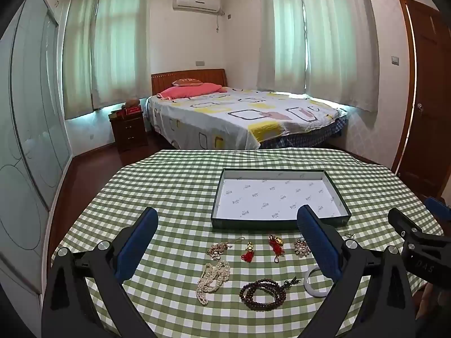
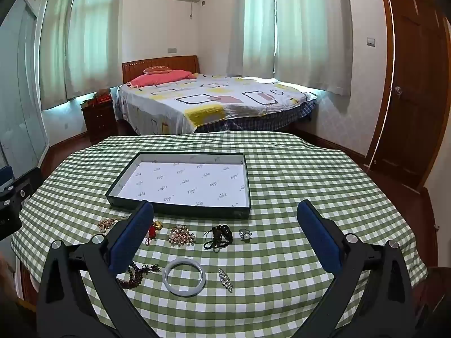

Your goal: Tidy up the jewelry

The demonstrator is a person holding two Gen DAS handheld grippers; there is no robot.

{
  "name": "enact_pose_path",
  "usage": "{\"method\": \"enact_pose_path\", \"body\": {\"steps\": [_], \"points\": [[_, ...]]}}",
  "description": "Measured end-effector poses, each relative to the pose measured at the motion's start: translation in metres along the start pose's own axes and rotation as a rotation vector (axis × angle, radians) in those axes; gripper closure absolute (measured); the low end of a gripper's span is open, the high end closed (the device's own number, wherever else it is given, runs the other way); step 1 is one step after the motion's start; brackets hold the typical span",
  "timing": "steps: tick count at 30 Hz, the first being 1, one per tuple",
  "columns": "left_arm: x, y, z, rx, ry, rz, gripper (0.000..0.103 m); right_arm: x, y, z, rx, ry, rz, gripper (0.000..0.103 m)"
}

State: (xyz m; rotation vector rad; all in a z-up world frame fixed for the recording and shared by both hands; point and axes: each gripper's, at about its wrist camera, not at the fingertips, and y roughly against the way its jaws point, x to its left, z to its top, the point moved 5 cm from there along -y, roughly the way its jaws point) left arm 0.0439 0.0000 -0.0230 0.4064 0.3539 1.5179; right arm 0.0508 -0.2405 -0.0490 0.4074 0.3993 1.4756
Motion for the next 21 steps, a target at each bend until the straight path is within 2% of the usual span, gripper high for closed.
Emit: {"method": "enact_pose_path", "body": {"steps": [21], "points": [[0.001,0.015,0.016,-0.008,0.013,0.001,0.007,-0.001,0.017,0.009,-0.036,-0.005,0.003,0.004]]}}
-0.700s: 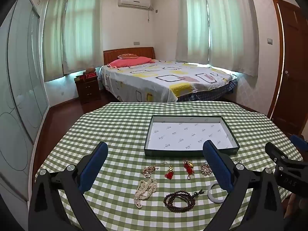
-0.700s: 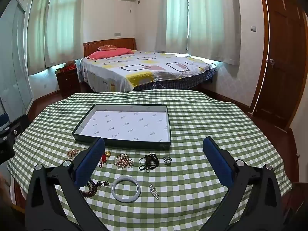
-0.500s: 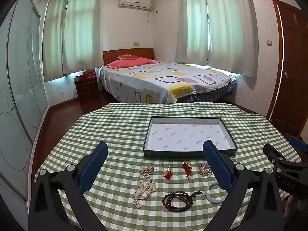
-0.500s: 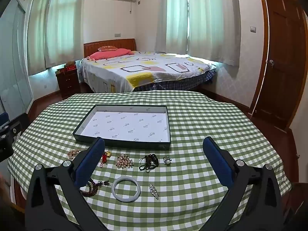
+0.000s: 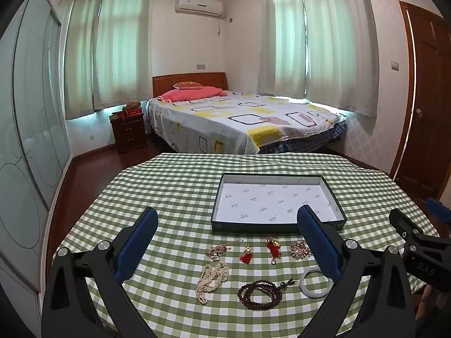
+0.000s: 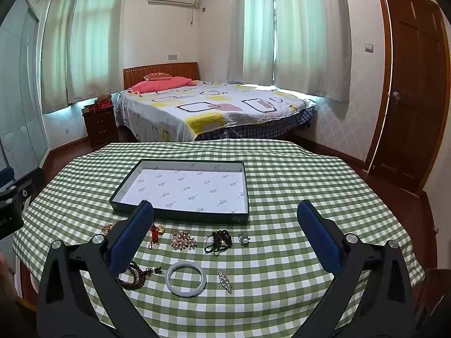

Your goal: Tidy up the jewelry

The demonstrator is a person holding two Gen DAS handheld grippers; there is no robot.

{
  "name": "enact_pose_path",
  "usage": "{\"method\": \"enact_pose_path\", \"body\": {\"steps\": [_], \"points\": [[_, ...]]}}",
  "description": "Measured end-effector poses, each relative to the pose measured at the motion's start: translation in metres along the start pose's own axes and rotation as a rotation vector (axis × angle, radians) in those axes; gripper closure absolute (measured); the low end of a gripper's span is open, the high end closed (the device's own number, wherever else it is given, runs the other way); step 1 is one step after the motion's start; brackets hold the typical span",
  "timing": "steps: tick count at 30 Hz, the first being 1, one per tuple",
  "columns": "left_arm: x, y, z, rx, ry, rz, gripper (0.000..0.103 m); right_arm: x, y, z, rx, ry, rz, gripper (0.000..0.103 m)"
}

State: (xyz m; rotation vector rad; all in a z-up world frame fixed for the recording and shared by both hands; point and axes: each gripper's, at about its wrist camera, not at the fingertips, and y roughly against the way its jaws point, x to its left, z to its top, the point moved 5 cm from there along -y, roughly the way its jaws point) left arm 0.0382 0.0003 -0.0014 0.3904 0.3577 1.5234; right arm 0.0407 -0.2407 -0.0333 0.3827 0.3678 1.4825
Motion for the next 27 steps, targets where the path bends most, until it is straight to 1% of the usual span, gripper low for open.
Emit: {"method": "enact_pose_path", "body": {"steps": [27], "points": [[0.004,-0.003,-0.01,0.005,0.014,0.005,0.007,0.001,0.001,-0.001,-0.005,0.004,0.001,0.004]]}}
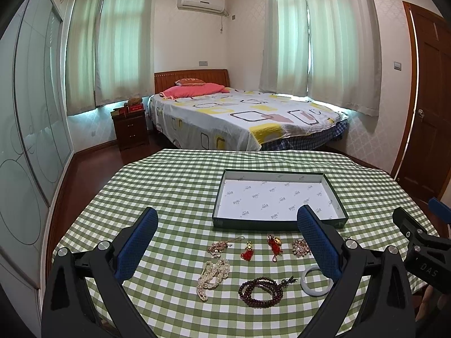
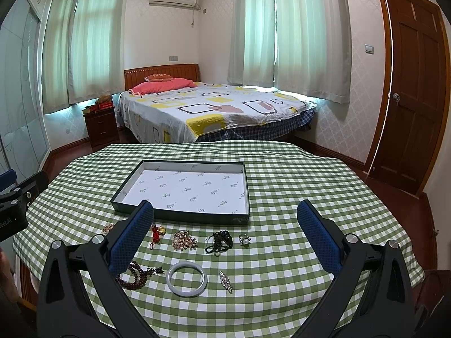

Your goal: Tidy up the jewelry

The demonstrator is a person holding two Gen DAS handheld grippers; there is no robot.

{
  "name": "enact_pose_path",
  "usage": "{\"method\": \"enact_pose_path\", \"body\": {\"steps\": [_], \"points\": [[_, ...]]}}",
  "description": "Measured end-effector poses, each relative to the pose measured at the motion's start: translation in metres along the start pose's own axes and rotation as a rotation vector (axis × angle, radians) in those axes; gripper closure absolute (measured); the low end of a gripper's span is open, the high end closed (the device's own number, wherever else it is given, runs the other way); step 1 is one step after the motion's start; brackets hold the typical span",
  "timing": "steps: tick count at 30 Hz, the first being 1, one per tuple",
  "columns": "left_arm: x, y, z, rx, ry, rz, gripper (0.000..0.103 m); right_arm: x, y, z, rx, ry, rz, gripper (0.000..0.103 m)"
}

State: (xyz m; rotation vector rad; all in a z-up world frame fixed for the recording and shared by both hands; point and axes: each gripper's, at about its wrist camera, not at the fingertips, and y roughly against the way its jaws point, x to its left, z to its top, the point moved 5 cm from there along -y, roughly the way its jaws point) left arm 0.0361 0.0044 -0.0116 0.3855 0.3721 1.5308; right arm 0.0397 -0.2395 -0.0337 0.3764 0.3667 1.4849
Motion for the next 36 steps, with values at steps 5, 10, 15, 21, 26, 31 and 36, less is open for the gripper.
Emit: {"method": "enact_pose_path", "body": {"steps": [5,10,15,21,26,31,36], "points": [[0.0007,-0.0002,-0.0007,0.0,0.001,0.001,0.007,0.0002,0.0008,0.0008,-0.001,-0.001,0.001,0.004],[0.0021,-0.0006,-0.0028,0.006,0.003,0.003,0.007,0.0001,0.0008,0.0008,-0.002,0.0,0.0,0.004],[0.0022,-0.0005,-0.0031,0.007,0.004,0.003,0.007,0.0004,0.0008,0.0006,-0.002,0.0,0.001,0.004],[0.0026,-0.0009,-0.003,0.007,0.004,0.003,0.007,0.0001,0.0008,0.0005,-0.003,-0.001,0.001,0.004],[0.0019,-0.0009,-0.003,0.009,0.004,0.003,0.007,0.0002,0.0011,0.0003,-0.003,-0.001,0.001,0.004],[0.0018,-0.0012,-0.0029,0.011,0.005,0.004,0.007,0.0009,0.0015,0.0009,-0.003,0.0,0.002,0.004],[0.0024,-0.0009,-0.0033,0.011,0.003,0.003,0.007,0.0014,0.0016,0.0008,-0.002,0.0,0.003,0.004]]}}
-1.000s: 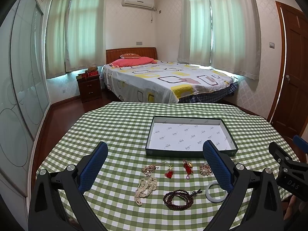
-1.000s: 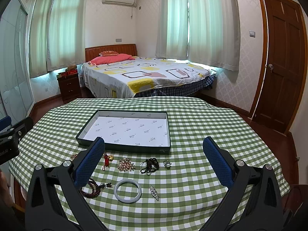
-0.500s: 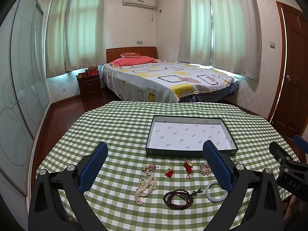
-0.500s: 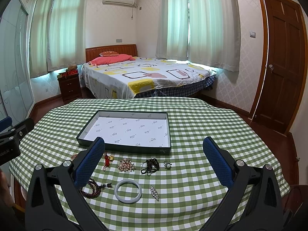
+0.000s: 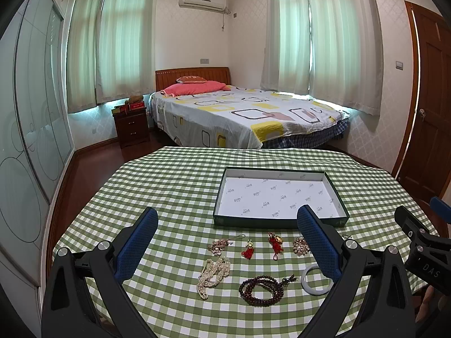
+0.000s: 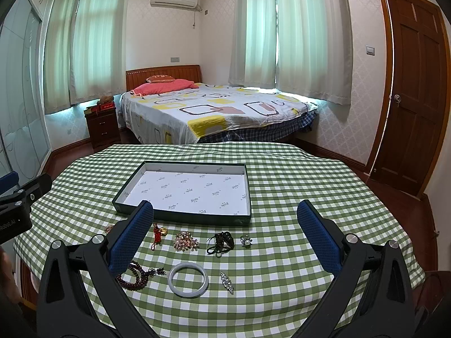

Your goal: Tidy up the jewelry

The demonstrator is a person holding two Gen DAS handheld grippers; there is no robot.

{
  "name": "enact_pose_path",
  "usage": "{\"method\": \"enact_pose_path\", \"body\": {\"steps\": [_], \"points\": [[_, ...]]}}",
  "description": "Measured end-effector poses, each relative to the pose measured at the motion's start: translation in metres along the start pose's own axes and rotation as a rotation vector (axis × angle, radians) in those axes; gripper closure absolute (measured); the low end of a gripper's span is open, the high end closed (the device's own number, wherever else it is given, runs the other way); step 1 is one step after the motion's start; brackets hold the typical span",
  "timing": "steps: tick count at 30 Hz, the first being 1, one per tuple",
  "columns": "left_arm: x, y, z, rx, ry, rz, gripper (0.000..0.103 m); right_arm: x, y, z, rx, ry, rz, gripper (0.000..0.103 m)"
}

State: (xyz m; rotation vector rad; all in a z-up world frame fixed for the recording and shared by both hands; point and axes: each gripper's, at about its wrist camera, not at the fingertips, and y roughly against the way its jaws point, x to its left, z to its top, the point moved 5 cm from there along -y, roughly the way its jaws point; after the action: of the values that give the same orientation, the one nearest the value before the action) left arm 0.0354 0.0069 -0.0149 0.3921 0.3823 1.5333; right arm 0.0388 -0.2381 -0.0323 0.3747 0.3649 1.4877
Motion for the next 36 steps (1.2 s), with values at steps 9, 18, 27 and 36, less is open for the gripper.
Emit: {"method": "enact_pose_path", "body": {"steps": [9,18,27,36], "points": [[-0.001,0.0,-0.001,0.0,-0.001,0.0,0.007,0.0,0.0,0.0,-0.002,-0.001,0.001,0.004],[0.002,-0.01,-0.006,0.023,0.005,-0.009,0.007,0.005,-0.01,-0.005,0.013,-0.009,0.017,0.004],[0.009,-0.056,-0.04,0.148,0.013,-0.068,0.007,0.003,-0.05,-0.039,0.084,-0.014,0.038,0.004],[0.002,-0.096,-0.091,0.268,-0.011,-0.084,0.007,0.002,-0.094,-0.088,0.215,-0.018,0.058,0.004]]}}
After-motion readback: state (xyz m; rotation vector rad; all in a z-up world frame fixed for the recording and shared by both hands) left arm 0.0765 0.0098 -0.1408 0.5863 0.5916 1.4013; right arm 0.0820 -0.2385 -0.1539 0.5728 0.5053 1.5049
